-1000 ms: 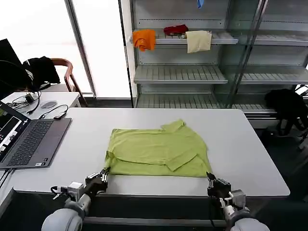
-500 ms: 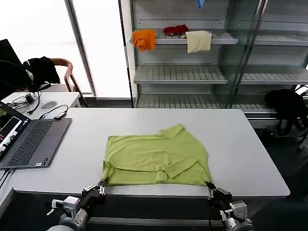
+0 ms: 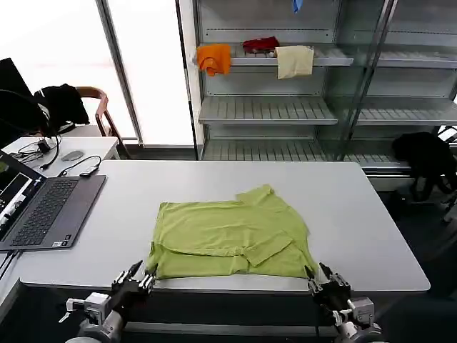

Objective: Fold and organize the clothes.

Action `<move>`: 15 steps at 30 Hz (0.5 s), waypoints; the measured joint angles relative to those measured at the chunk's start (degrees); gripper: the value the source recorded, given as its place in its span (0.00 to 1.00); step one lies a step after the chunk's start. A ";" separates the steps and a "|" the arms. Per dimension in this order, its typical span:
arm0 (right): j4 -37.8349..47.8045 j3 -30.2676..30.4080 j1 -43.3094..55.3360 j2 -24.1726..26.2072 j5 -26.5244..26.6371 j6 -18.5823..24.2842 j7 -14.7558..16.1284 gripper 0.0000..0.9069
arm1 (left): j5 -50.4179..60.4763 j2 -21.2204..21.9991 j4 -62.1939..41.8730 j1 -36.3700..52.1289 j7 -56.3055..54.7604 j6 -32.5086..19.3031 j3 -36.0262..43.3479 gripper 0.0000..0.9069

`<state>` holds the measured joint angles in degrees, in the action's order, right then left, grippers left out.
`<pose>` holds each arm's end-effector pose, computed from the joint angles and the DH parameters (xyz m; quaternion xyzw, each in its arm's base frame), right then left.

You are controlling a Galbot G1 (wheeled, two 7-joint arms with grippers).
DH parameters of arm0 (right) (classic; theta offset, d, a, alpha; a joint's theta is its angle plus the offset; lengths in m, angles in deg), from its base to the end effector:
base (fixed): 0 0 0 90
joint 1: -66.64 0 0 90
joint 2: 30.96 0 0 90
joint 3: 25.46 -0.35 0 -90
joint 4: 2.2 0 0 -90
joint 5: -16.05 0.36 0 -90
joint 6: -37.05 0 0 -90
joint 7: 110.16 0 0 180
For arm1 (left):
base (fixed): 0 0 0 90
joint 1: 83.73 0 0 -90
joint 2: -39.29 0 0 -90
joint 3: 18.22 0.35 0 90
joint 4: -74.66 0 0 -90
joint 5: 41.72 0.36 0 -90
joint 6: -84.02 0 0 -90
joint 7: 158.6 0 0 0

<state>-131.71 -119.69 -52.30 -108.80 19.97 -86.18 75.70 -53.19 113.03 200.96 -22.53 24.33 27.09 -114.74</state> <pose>0.1873 -0.0455 -0.2337 0.0598 -0.9760 0.0705 0.1972 0.1937 0.0700 -0.2459 -0.0448 -0.9735 -0.0526 0.2182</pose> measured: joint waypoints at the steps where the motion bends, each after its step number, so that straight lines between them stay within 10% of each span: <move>1: 0.03 -0.02 0.69 -0.01 0.07 -0.01 -0.09 1.00 | 0.01 -0.08 -0.04 0.35 -0.03 0.00 -0.28 1.00; 15: 13.93 3.60 22.77 -2.47 5.38 -0.50 -3.06 1.00 | -5.84 -2.52 -9.16 17.19 0.84 0.23 2.00 1.00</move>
<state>-117.77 -116.09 -29.53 -111.27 25.35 -86.69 72.64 -59.03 110.51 191.79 -5.34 25.18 27.32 -112.73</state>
